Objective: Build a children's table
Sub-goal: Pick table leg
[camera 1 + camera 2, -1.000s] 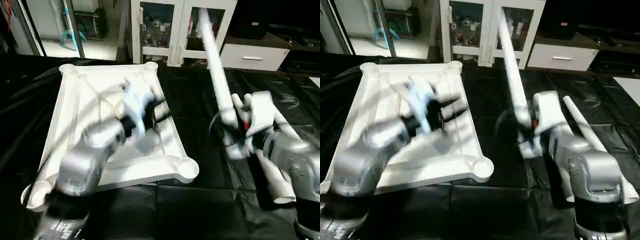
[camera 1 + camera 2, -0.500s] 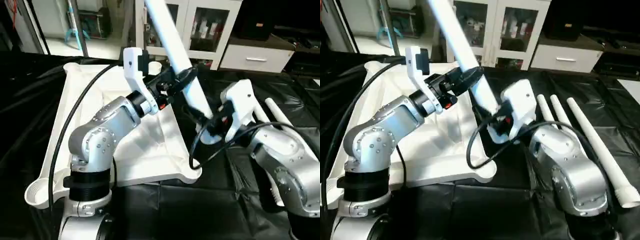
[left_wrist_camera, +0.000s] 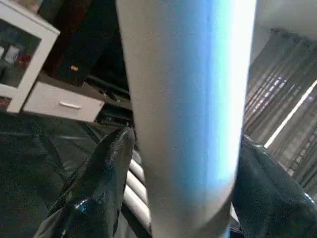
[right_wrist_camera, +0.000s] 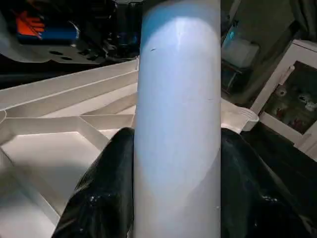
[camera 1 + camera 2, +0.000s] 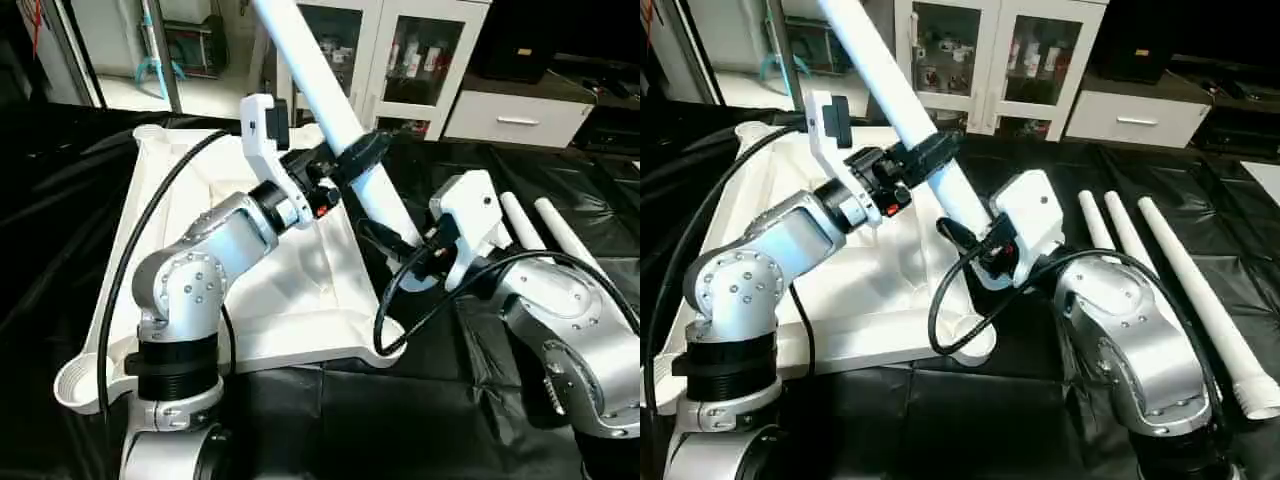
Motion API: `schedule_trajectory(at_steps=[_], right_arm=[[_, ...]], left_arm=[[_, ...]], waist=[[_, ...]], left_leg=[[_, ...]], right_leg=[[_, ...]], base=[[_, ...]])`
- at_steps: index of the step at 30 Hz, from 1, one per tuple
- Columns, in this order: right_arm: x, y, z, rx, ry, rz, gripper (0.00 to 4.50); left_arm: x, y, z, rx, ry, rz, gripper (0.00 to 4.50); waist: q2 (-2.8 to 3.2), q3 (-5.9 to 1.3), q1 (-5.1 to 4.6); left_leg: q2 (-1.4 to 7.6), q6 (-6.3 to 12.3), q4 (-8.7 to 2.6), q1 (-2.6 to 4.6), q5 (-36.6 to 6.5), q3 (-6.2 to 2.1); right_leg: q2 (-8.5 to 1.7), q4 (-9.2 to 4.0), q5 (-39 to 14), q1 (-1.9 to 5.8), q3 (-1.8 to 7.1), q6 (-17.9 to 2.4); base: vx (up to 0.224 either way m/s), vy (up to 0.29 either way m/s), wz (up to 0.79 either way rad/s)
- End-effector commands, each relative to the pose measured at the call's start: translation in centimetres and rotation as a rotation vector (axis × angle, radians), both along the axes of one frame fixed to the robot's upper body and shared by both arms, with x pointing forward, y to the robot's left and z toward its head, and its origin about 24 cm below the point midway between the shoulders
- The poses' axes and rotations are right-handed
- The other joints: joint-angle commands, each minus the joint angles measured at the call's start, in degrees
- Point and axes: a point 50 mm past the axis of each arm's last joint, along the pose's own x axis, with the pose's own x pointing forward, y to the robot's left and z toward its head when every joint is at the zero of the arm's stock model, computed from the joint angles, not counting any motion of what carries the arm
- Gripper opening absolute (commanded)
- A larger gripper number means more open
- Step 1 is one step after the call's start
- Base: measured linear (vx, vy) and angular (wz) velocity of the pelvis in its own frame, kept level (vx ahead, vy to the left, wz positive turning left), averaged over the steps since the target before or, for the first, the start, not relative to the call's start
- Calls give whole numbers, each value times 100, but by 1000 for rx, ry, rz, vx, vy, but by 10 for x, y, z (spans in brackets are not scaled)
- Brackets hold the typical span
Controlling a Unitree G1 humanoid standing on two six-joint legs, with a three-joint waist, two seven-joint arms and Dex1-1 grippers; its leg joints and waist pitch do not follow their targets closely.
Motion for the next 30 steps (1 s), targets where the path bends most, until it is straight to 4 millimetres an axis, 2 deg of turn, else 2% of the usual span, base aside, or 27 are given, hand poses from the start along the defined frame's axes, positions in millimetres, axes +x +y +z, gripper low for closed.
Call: schedule_trajectory(at_steps=[1,9,13,15,18,20,22,24,27,28,29,30], right_arm=[[0,-2,4,-5,-31,-4,187],[2,-2,2,-3,-36,-16,187],[2,-2,2,5,-41,-24,187],[3,-2,3,36,-37,-34,257],[3,-1,4,96,-15,-22,266],[2,-1,7,180,15,0,300],[-2,-4,10,240,53,46,304],[-4,-6,12,275,76,79,328],[-5,-36,23,372,157,159,349],[-5,-36,23,372,157,159,358],[-1,-55,26,387,203,151,381],[0,-60,25,381,232,155,381]], left_arm=[[0,-2,4,-5,1,-9,272],[1,-2,5,-43,21,-4,202],[3,-1,7,-55,15,17,191],[3,0,7,-54,10,23,187],[3,1,7,-52,11,27,186],[3,2,7,-48,12,35,186],[5,5,6,-34,11,51,186],[6,7,6,-25,11,62,186],[6,12,6,11,-4,51,185],[6,12,6,11,-4,51,185],[4,11,5,42,-17,16,185],[3,11,5,52,-22,10,185]], waist=[[-26,-339,-2],[-19,-342,-5],[-13,-340,-8],[-10,-338,-10],[-6,-341,-15],[-13,-344,-15],[-17,-346,-12],[-5,-349,1],[4,-357,16],[-3,-356,13],[-13,-355,14],[-29,-348,16]], left_leg=[[285,147,-354,-8,-140,-111],[287,132,-356,-8,-139,-117],[287,139,-357,-9,-147,-117],[287,133,-359,-5,-173,-116],[289,136,-362,-7,-219,-119],[284,158,-359,0,-195,-117],[281,206,-360,5,-214,-120],[289,213,-352,0,-132,-120],[293,244,-344,4,-84,-126],[284,249,-336,6,-115,-119],[272,241,-339,-3,-118,-118],[274,229,-337,-4,-115,-106]], right_leg=[[-485,-436,83,322,357,-783],[-483,-431,117,323,354,-770],[-483,-435,123,325,357,-765],[-484,-440,67,321,357,-745],[-487,-442,15,319,356,-736],[-476,-435,96,317,357,-741],[-470,-428,127,321,352,-740],[-473,-420,239,320,351,-768],[-476,-409,328,334,347,-794],[-467,-412,301,334,346,-802],[-469,-421,168,345,338,-827],[-472,-441,93,335,341,-820]], base=[[0,0,0],[0,0,0],[0,0,0],[0,0,0],[0,0,0],[0,0,0],[0,0,0],[0,0,0],[0,0,0],[0,0,0],[0,0,0],[0,0,0]])
